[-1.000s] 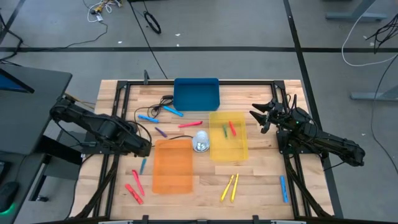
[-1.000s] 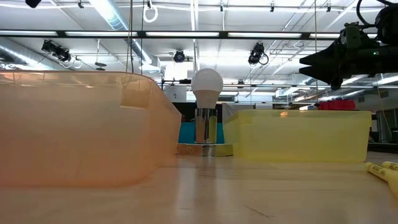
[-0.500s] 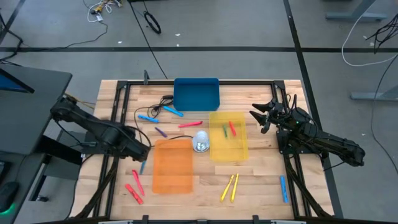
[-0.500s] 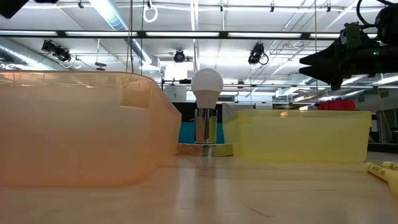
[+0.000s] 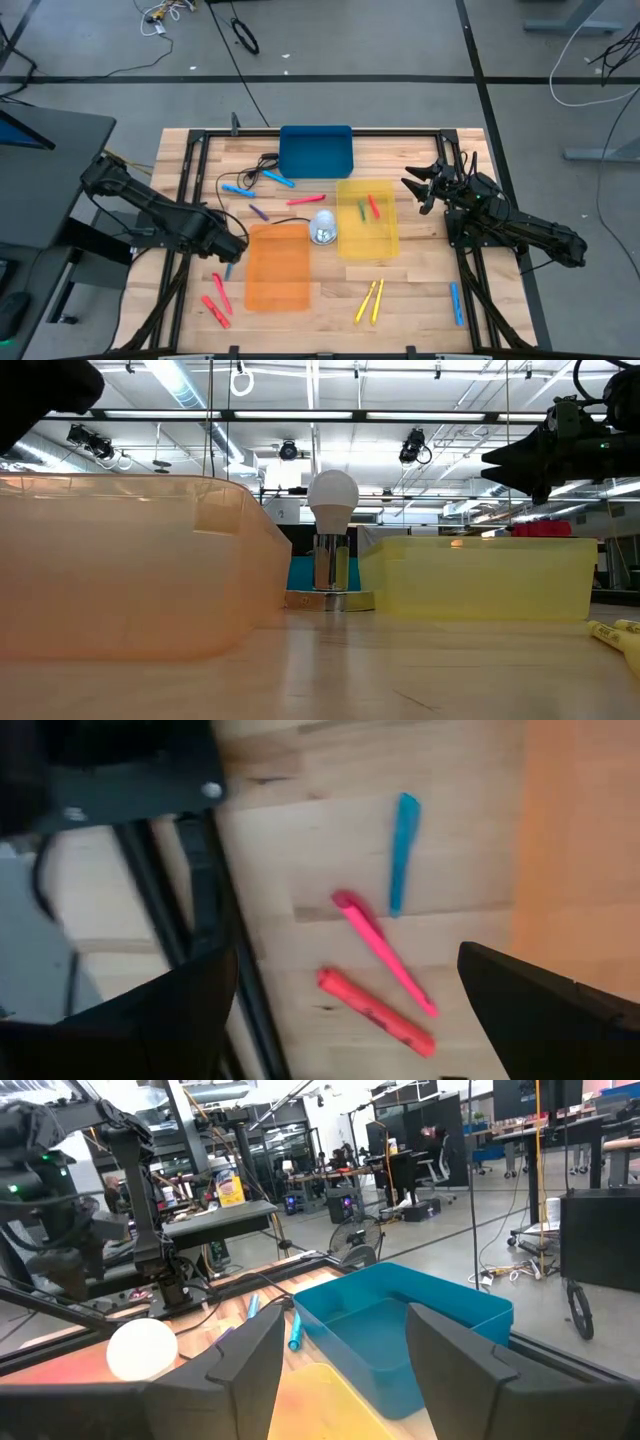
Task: Pick & Place Markers
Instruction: Put the small blue pen into the yellow bin
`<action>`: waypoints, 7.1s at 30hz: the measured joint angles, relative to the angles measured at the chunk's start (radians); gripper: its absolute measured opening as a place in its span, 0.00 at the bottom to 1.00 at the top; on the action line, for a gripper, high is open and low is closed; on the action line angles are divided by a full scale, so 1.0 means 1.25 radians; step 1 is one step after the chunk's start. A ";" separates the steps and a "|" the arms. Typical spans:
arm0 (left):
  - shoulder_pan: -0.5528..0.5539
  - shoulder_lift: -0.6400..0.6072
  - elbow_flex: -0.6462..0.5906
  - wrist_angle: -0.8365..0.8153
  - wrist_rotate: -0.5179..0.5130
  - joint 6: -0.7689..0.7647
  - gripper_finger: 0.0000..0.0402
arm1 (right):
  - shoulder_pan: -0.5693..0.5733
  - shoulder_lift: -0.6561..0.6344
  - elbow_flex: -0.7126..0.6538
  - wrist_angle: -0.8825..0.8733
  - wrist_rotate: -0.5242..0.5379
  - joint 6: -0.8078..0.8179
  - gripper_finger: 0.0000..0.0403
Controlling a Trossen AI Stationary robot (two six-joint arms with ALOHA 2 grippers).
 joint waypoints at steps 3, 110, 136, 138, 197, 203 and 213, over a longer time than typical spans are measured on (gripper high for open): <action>0.000 0.000 -0.034 0.059 0.001 0.000 0.95 | 0.000 0.000 0.000 0.000 0.000 0.000 0.52; -0.091 0.058 -0.380 0.565 -0.036 -0.081 0.33 | 0.000 0.000 0.000 0.000 0.000 0.000 0.52; -0.090 0.015 -0.338 0.461 -0.071 -0.034 0.08 | 0.000 0.000 0.000 0.000 0.000 0.000 0.52; -0.091 -0.002 -0.317 0.422 -0.086 -0.023 0.08 | 0.000 0.000 0.000 0.000 0.000 0.000 0.52; 0.237 0.004 0.216 0.221 -0.461 0.747 0.08 | 0.000 0.000 0.000 0.000 0.000 0.000 0.52; 0.325 0.079 0.299 0.314 -0.429 0.895 0.08 | 0.000 0.000 0.000 0.000 0.000 0.000 0.52; 0.387 0.198 0.439 0.540 -0.412 1.095 0.08 | 0.000 0.000 0.000 0.000 0.000 0.000 0.52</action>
